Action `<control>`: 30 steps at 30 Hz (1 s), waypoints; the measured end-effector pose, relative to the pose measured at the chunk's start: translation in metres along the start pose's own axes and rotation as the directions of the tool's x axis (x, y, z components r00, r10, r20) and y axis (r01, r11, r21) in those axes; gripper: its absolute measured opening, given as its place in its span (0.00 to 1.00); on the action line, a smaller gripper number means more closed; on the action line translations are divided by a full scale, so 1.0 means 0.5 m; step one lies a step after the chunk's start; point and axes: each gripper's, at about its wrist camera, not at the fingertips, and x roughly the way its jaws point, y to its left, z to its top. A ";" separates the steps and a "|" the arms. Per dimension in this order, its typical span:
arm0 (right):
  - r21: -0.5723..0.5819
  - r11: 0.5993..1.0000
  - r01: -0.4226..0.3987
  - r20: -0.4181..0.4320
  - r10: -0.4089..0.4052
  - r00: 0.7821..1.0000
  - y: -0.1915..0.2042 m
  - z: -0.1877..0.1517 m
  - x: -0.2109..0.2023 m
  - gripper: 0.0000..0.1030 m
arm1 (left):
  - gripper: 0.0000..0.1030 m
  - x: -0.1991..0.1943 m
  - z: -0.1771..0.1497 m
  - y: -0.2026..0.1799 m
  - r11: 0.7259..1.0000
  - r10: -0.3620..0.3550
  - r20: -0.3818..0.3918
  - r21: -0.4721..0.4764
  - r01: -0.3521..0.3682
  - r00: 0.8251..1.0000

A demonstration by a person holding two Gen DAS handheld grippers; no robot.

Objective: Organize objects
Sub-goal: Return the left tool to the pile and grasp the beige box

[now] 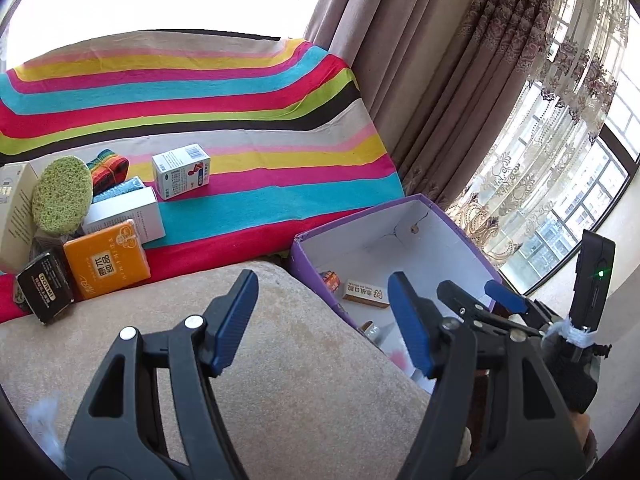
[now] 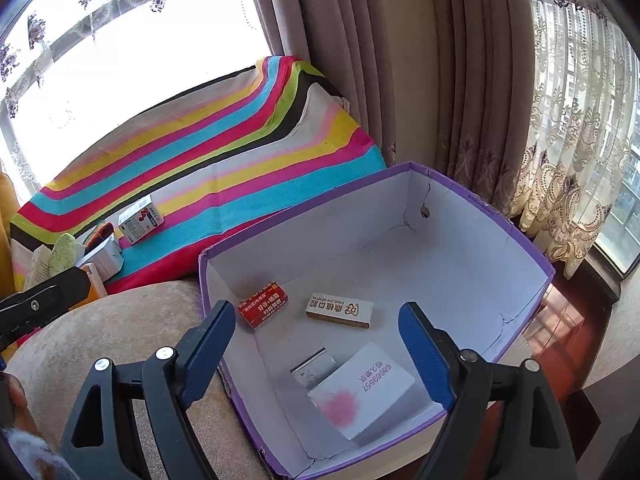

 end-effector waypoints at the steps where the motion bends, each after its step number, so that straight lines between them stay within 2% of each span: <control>1: -0.017 0.999 0.029 0.012 -0.029 1.000 0.007 0.003 -0.004 0.85 | 0.69 -0.009 -0.001 0.006 1.000 0.011 0.006 0.004 -0.011 1.000; 3: -0.053 0.995 0.080 0.043 -0.078 0.996 0.021 0.007 -0.011 0.89 | 0.69 -0.031 -0.002 0.026 1.000 0.026 0.015 0.001 -0.026 1.000; 5: -0.089 0.991 0.100 0.077 -0.094 0.993 0.036 0.009 -0.020 1.00 | 0.73 -0.057 -0.006 0.053 0.999 0.049 0.029 -0.015 -0.048 0.998; 8: -0.140 0.986 0.088 0.120 -0.071 0.990 0.060 0.007 -0.030 1.00 | 0.80 -0.099 -0.016 0.110 0.994 0.062 0.046 -0.095 -0.057 0.997; 12: -0.186 0.982 0.032 0.094 -0.014 0.996 0.085 0.006 -0.023 1.00 | 0.82 -0.158 -0.029 0.186 0.977 0.125 0.079 -0.184 -0.109 0.989; 16: -0.202 0.978 -0.055 0.038 0.063 0.997 0.108 -0.001 -0.015 1.00 | 0.84 -0.201 -0.041 0.266 0.946 0.200 0.088 -0.277 -0.169 0.976; 21: -0.186 0.968 -0.170 -0.003 0.172 0.985 0.130 -0.010 -0.015 1.00 | 0.84 -0.216 -0.039 0.352 0.896 0.293 0.034 -0.360 -0.261 0.956; 26: -0.213 0.961 -0.179 -0.023 0.178 0.984 0.163 -0.010 -0.009 1.00 | 0.84 -0.187 -0.024 0.404 0.869 0.344 -0.073 -0.353 -0.347 0.936; 30: -0.215 0.955 -0.204 -0.057 0.197 0.979 0.184 -0.011 -0.001 1.00 | 0.84 -0.150 0.000 0.431 0.854 0.383 -0.138 -0.323 -0.407 0.913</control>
